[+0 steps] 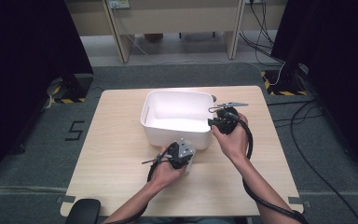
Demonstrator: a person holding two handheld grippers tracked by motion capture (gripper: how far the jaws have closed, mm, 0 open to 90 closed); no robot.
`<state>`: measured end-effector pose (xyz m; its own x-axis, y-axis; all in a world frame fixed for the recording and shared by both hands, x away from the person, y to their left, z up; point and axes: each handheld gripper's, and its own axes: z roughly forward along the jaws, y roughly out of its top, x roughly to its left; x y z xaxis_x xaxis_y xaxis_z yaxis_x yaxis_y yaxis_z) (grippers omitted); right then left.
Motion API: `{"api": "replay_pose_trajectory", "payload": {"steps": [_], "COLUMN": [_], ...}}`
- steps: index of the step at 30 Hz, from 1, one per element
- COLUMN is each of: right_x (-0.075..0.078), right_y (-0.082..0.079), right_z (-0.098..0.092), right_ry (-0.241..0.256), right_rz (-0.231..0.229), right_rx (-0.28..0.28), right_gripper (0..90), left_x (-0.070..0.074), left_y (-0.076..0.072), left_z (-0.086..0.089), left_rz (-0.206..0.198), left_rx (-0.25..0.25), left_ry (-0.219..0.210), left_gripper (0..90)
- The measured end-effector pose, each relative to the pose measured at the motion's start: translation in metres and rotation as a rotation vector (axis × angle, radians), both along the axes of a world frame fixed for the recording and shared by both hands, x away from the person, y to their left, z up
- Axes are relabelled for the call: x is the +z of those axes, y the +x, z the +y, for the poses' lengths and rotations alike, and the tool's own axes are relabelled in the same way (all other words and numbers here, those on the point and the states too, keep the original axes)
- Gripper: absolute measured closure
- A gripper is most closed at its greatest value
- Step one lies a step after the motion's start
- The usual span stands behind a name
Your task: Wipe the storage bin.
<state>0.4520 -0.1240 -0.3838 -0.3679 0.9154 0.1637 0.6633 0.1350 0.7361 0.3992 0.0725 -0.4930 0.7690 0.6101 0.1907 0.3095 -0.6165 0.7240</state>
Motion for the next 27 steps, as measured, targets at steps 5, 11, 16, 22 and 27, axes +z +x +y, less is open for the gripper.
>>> {"api": "replay_pose_trajectory", "payload": {"steps": [5,11,16,22,27], "right_x": [0.0,0.0,0.0,0.0,0.0], "right_y": [0.0,0.0,0.0,0.0,0.0], "right_z": [0.0,-0.001,0.0,-0.001,-0.001], "right_ry": [0.0,0.0,0.002,0.003,0.004], "right_rz": [0.0,-0.004,-0.002,-0.002,-0.002], "right_rx": [0.001,0.003,0.001,0.001,0.001], "right_gripper": [74.4,74.4,74.4,74.4,74.4], "left_x": [0.0,0.001,0.004,0.007,0.012], "left_y": [0.0,-0.001,-0.002,-0.002,-0.003], "left_z": [-0.002,-0.001,-0.001,-0.001,-0.001], "left_rz": [0.0,-0.002,-0.007,-0.009,-0.014], "left_rx": [-0.003,0.001,0.003,0.002,0.003], "left_ry": [-0.004,-0.008,-0.009,-0.015,-0.024], "left_gripper": [77.1,77.1,77.1,77.1,77.1]}}
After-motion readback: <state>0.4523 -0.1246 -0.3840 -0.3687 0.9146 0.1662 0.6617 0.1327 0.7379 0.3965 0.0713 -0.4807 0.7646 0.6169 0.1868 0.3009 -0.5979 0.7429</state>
